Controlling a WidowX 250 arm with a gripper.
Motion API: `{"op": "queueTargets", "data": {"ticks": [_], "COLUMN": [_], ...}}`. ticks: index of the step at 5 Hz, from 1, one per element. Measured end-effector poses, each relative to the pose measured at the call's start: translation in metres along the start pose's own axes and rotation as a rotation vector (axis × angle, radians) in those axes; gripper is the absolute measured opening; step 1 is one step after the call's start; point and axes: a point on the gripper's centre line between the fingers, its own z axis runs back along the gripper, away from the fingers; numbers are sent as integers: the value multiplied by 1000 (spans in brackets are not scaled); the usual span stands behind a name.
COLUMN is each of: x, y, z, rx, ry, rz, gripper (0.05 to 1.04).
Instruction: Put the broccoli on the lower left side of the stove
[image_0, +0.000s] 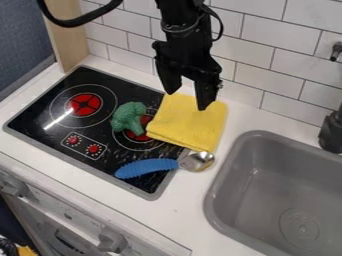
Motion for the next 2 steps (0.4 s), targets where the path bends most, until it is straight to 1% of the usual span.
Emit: {"op": "queueTargets", "data": {"ticks": [1, 2], "x": [-5, -15], "y": [1, 20], "z": [-9, -7], "rx": [-4, 34], "ry": [32, 71], "rz": [10, 58], "gripper": [1000, 1000]}}
